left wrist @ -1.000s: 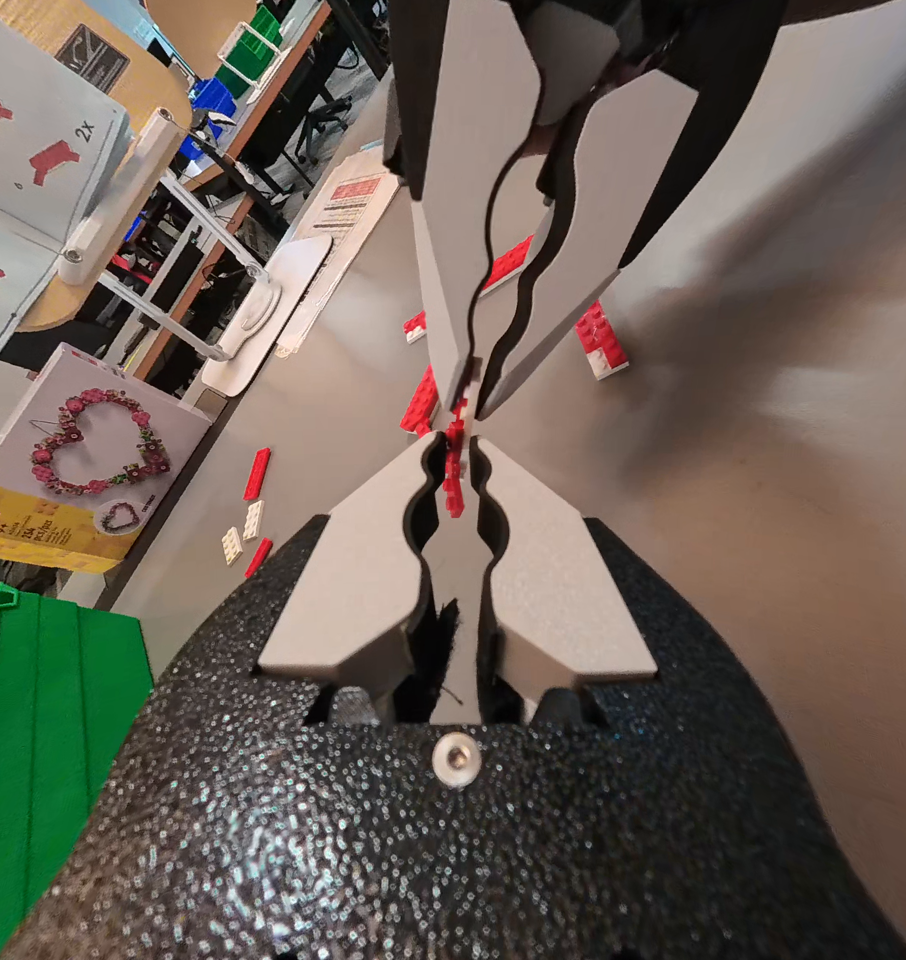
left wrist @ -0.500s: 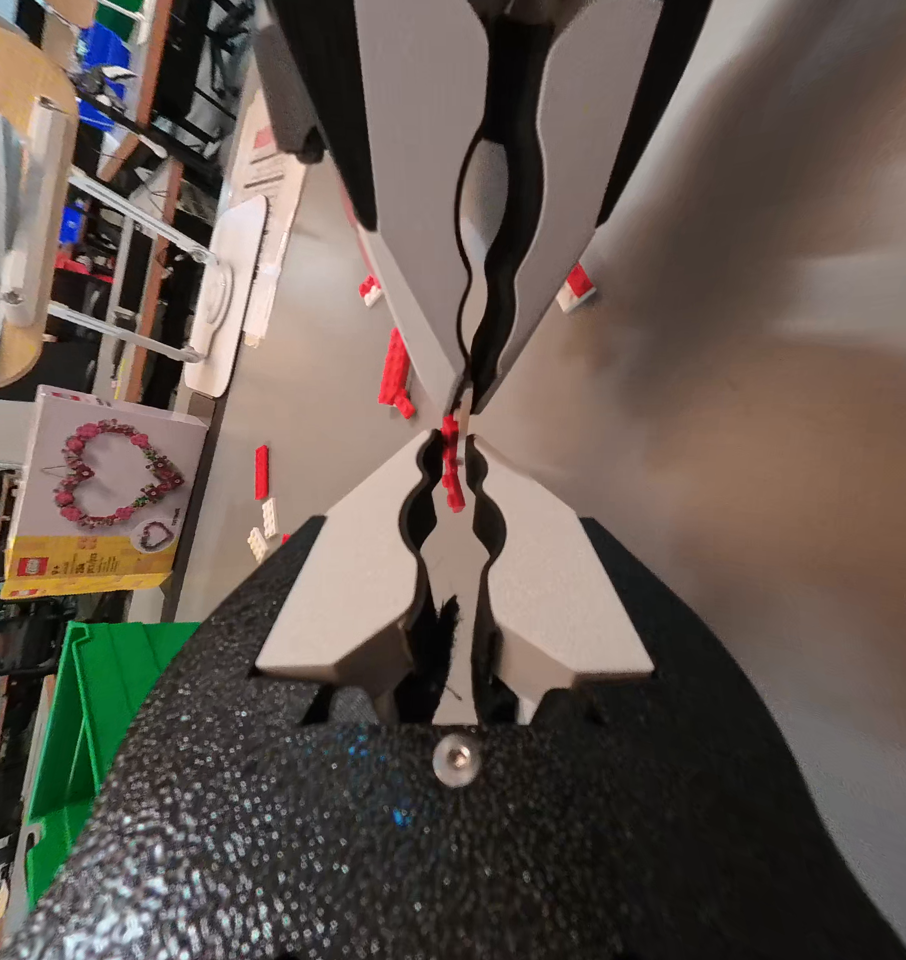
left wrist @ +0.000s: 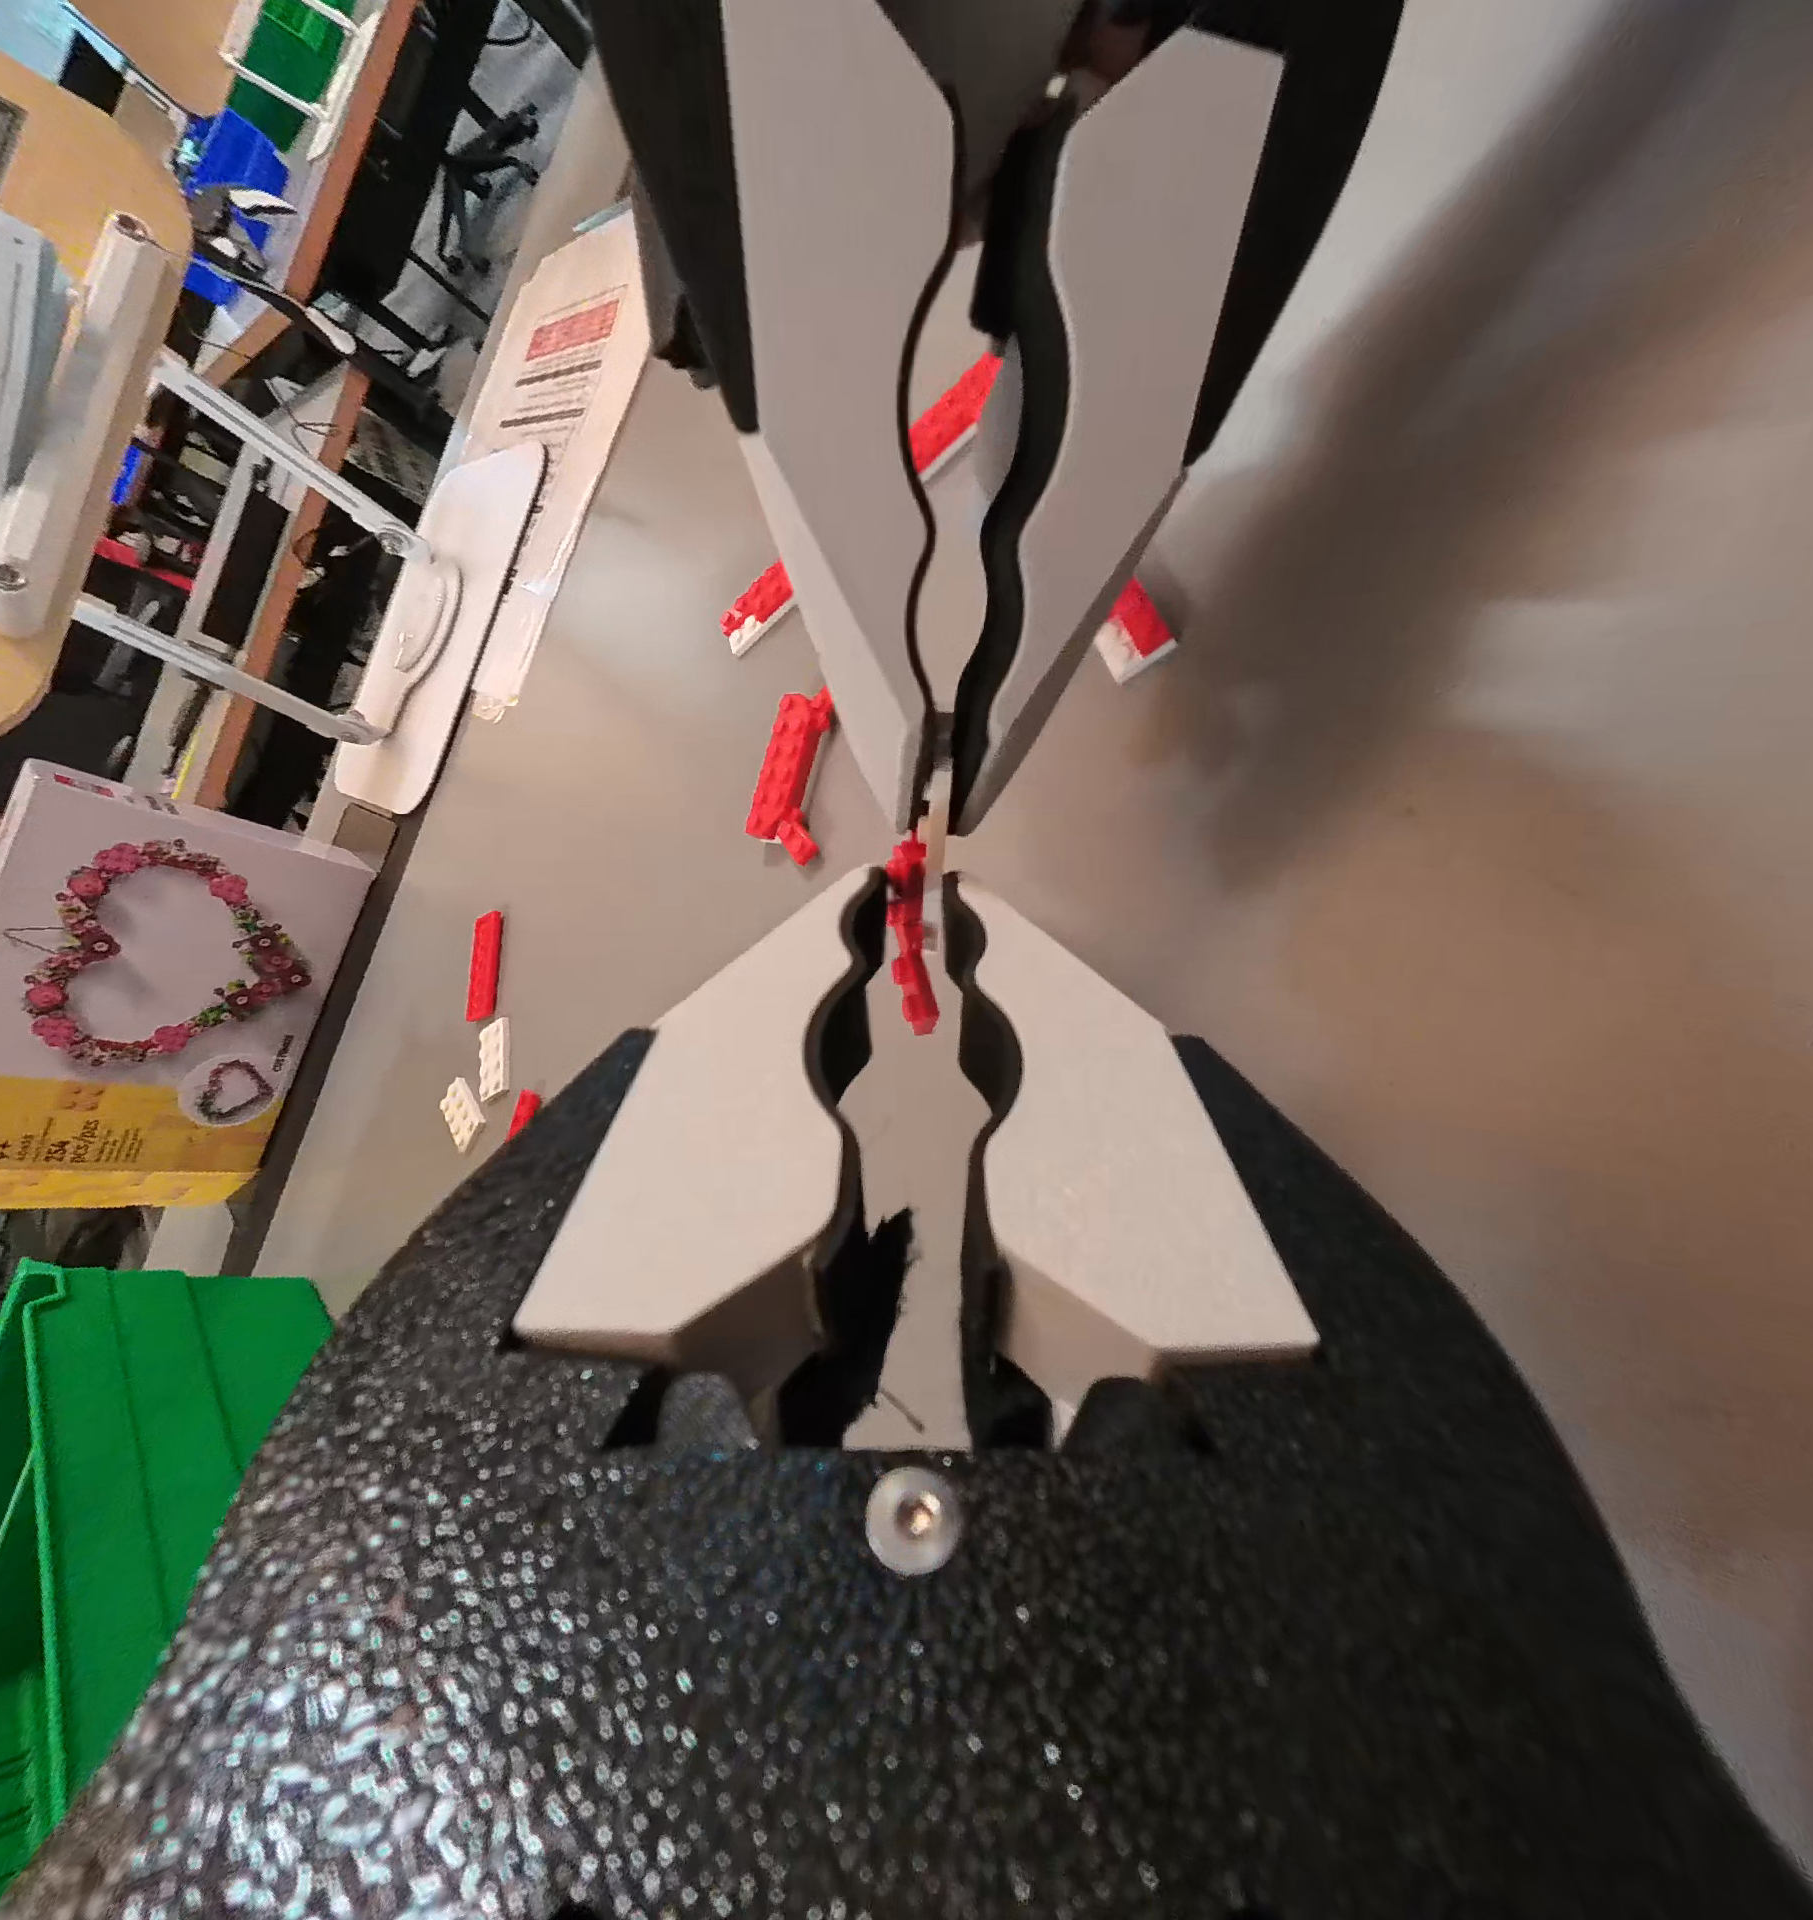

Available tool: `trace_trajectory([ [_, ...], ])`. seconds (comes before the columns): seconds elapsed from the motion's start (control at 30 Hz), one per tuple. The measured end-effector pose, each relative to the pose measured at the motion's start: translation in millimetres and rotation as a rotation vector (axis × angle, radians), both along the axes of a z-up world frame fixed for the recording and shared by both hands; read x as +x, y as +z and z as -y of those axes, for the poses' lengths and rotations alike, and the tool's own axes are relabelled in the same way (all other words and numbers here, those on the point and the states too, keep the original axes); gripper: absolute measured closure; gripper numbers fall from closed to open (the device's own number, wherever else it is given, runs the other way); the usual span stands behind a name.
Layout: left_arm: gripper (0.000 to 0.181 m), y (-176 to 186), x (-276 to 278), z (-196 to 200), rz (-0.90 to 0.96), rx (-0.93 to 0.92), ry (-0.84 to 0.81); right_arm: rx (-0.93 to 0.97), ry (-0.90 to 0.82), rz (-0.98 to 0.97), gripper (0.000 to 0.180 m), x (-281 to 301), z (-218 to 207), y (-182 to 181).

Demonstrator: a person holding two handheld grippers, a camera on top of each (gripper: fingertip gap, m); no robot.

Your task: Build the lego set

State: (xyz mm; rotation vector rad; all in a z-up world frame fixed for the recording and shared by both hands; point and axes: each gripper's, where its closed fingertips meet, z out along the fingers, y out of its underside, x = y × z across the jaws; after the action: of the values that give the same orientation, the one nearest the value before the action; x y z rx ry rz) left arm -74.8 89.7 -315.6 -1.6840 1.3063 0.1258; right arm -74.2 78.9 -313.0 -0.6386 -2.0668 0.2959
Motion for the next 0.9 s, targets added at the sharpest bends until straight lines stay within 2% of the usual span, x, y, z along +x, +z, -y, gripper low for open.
trace_trajectory([
  [0.03, 0.167, 2, -1, -2, 0.005, 0.020, 0.014, -0.011, -0.003, 0.000, 0.176, 0, 0, 0],
  [0.13, 0.160, 9, -1, -3, 0.012, 0.075, 0.022, -0.036, -0.005, -0.008, 0.176, 1, 0, 3],
  [0.3, 0.172, 6, 2, 0, 0.035, 0.045, 0.001, -0.050, -0.005, -0.014, 0.176, 1, -1, 4],
  [0.5, 0.168, -6, -13, -5, 0.039, -0.017, 0.088, -0.034, -0.024, 0.033, 0.176, 6, -9, -3],
  [0.67, 0.166, -13, -31, -17, 0.171, -0.076, 0.253, 0.052, -0.050, 0.069, 0.176, 11, -25, -17],
  [0.83, 0.157, -17, -21, -18, 0.307, -0.148, 0.211, 0.128, 0.002, 0.064, 0.176, 7, -23, -33],
  [0.9, 0.158, -18, -27, -24, 0.334, -0.161, 0.243, 0.173, 0.019, 0.041, 0.176, 6, -23, -32],
])
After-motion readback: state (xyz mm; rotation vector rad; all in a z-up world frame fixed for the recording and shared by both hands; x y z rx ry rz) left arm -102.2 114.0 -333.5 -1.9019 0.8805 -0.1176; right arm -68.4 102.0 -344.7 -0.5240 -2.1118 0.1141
